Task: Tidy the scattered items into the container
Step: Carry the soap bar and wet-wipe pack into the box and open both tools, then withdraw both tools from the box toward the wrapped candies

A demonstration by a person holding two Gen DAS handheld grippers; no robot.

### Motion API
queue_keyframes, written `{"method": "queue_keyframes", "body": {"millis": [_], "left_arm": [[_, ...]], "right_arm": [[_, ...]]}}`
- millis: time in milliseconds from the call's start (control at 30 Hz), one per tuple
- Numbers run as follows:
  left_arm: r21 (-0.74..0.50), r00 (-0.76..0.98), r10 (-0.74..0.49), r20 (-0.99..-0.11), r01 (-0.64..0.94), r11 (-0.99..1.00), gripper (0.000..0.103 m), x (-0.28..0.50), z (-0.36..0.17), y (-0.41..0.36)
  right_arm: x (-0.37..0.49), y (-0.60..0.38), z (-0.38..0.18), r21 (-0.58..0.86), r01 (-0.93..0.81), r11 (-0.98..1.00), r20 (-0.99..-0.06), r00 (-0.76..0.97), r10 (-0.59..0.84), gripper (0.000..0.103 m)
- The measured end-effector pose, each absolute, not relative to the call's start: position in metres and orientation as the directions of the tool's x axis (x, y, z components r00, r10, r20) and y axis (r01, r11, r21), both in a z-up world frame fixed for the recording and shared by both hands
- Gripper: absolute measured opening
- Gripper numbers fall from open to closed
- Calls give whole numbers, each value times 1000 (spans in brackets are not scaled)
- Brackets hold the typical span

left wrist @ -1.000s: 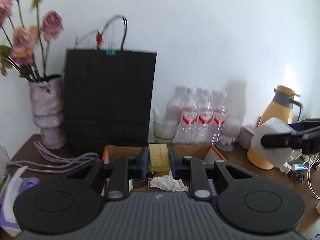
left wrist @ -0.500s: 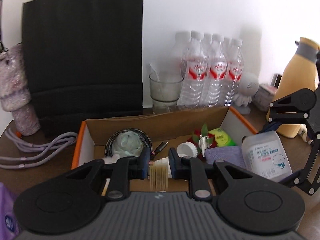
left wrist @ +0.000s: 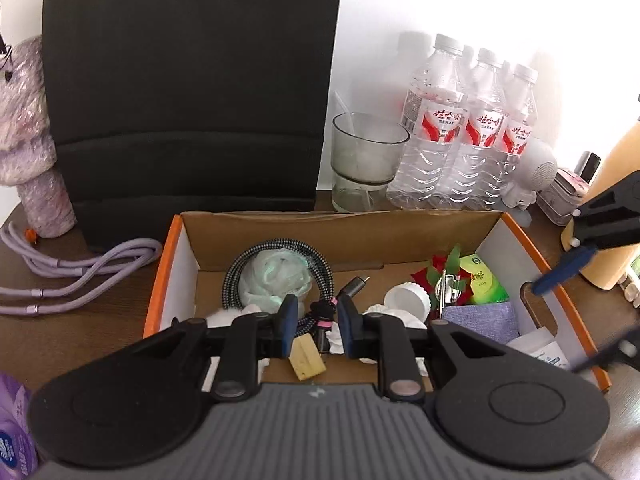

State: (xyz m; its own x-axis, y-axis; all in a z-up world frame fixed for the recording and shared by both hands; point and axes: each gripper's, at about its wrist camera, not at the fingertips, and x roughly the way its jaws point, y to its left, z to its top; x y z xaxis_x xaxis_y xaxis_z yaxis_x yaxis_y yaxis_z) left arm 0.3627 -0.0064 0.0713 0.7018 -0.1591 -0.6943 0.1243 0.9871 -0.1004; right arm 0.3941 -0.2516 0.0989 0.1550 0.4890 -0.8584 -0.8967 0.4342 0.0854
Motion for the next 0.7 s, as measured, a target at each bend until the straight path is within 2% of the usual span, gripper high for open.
{"method": "queue_keyframes", "body": {"millis": [67,133,200,267,300,400,467,533,567,633,700], "left_arm": [[-98,688,-157,-709,124,987,46,361,68,-8],[-75,676,-130,-725,109,991,47,359,63,-12],[-78,661,-117,-741,88,993,53,356,59,-12],[-88,647,-104,-755,57,995,77,354,57,-12],[-78,641,-89,-763,45,996,78,352,56,-14],[-45,656,-47,-753,20,999,84,340,59,-20],[-50,715,-28,-699,-9,999,94,321,67,-21],[-41,810,-3,-587,-26,999,103,292,76,-23],[-27,854,11,-520,-29,999,103,276,79,-24],[3,909,26,-417,-28,1000,103,249,83,-28],[11,924,35,-380,-33,999,103,230,85,-29]], "right_arm": [[406,-244,94,83,-782,617,-854,263,449,69],[410,-235,85,72,-650,757,-870,331,366,69],[406,-229,79,89,-537,839,-881,351,318,69],[401,-227,78,124,-429,895,-879,370,299,72],[397,-228,79,134,-381,915,-878,383,288,77],[378,-230,82,148,-286,947,-856,443,267,80],[363,-229,84,100,-232,968,-827,521,211,81],[338,-229,93,16,-171,985,-767,630,122,82],[325,-230,97,-7,-145,989,-719,688,96,82],[294,-233,104,-10,-119,993,-603,793,89,89],[269,-234,107,-11,-102,995,-521,850,82,92]]}}
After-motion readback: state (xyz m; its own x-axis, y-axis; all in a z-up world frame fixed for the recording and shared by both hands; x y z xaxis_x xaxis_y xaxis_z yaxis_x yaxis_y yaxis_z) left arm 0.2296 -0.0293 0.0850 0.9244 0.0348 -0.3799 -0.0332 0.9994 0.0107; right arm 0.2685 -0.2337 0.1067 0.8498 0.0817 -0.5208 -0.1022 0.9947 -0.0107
